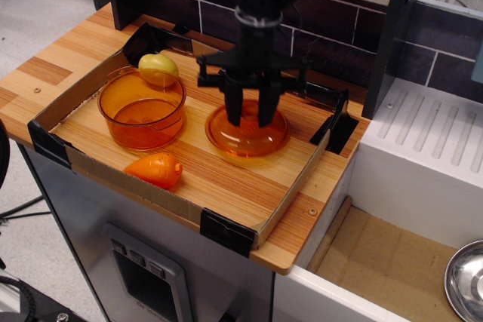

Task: Take lid off pot

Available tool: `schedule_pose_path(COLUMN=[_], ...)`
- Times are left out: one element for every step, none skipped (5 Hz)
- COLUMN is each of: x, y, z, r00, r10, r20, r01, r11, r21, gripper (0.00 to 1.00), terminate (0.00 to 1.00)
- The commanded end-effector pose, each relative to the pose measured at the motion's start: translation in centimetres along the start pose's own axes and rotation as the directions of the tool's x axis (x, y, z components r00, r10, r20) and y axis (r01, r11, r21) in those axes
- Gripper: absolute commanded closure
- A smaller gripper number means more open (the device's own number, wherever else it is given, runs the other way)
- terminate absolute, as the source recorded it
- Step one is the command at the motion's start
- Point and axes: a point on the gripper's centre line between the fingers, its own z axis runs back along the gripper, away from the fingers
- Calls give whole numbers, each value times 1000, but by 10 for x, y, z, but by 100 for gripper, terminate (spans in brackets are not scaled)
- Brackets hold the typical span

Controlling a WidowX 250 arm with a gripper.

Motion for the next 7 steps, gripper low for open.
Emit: schedule_pose_path(x=[5,4,2,3,7,7,7], y=[-8,1,11,21,31,31,31], z=[9,31,63,93,113,113,113], r00=[995,999,999,995,991,991,991], r10=[-17,-5,10,40,68,68,68], r20=[96,49,44,97,117,117,117], r01=[20,10,-4,-20,-42,-42,-42], r11=[999,996,991,981,976,976,976], r21=[-34,-91,-133,-192,-212,-212,-212], gripper=[0,0,0,0,0,0,0], terminate=[0,0,0,0,0,0,0])
